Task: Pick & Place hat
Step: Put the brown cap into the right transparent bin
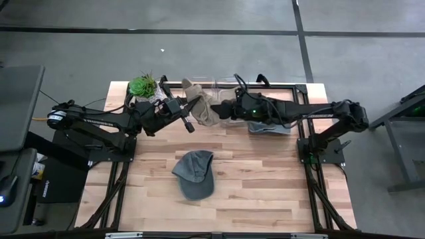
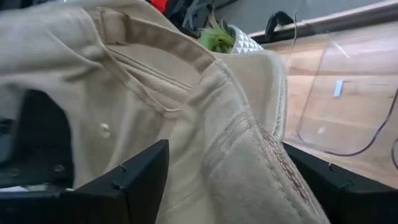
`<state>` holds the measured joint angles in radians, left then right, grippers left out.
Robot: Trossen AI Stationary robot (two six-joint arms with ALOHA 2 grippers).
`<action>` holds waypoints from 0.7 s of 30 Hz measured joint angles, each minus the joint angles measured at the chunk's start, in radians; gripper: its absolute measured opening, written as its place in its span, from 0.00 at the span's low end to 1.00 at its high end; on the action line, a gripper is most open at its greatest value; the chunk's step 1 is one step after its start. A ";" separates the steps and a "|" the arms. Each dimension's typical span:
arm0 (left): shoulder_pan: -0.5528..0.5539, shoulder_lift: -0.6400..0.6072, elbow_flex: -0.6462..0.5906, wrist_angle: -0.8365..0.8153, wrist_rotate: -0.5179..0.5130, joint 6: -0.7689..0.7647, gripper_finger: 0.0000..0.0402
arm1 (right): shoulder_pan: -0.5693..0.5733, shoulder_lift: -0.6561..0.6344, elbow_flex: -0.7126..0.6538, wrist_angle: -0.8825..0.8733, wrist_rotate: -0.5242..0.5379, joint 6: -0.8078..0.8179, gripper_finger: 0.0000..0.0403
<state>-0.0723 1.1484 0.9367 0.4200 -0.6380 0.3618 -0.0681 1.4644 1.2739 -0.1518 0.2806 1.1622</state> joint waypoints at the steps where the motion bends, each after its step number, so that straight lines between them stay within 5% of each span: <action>1: 0.000 0.000 0.000 0.000 0.000 0.000 0.00 | 0.000 0.006 0.000 0.001 0.002 0.000 0.65; 8: 0.000 0.000 0.000 -0.003 0.000 -0.004 0.00 | -0.016 0.008 0.000 0.016 -0.005 -0.062 0.50; 17: 0.000 0.000 0.000 -0.002 -0.001 -0.058 0.00 | -0.051 0.007 0.000 0.017 -0.127 -0.211 0.06; 21: 0.000 0.000 0.000 -0.002 -0.001 -0.080 0.00 | -0.052 0.006 0.000 0.019 -0.155 -0.251 0.03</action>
<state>-0.0723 1.1484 0.9367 0.4181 -0.6392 0.2823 -0.1200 1.4708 1.2739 -0.1332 0.1260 0.9116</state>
